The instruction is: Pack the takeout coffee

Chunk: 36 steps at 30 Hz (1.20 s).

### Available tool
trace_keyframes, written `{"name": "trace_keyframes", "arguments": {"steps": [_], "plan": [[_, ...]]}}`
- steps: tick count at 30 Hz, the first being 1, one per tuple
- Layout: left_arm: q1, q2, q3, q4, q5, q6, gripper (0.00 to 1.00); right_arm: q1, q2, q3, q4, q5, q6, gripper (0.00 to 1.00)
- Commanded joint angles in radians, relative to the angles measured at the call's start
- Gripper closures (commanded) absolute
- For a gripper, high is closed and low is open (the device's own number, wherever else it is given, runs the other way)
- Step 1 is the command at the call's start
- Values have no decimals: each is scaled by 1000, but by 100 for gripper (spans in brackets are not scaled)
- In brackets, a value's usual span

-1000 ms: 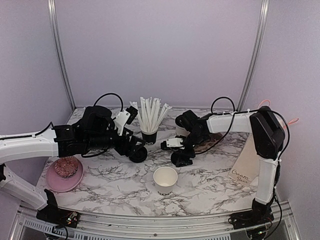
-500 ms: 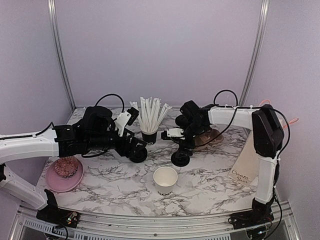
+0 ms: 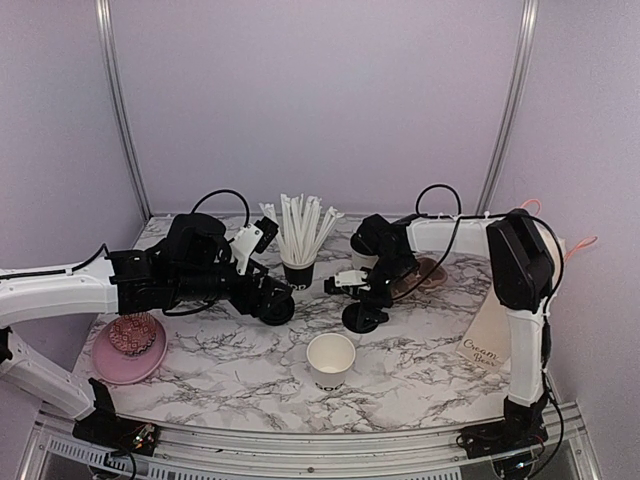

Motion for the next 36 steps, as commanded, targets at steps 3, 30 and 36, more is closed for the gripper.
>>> {"name": "trace_keyframes", "arguments": {"steps": [3,30,36], "plan": [[-4,12,15,-14,4,10,24,-6,1,47,-34,-29,9,4],[-4,8,8,-15,-13,14,24,26,-104,-16,-8,6,64,23],[-4,11,14,-33,-32,16,23,28,-280,13,-97,-123,107,23]]}}
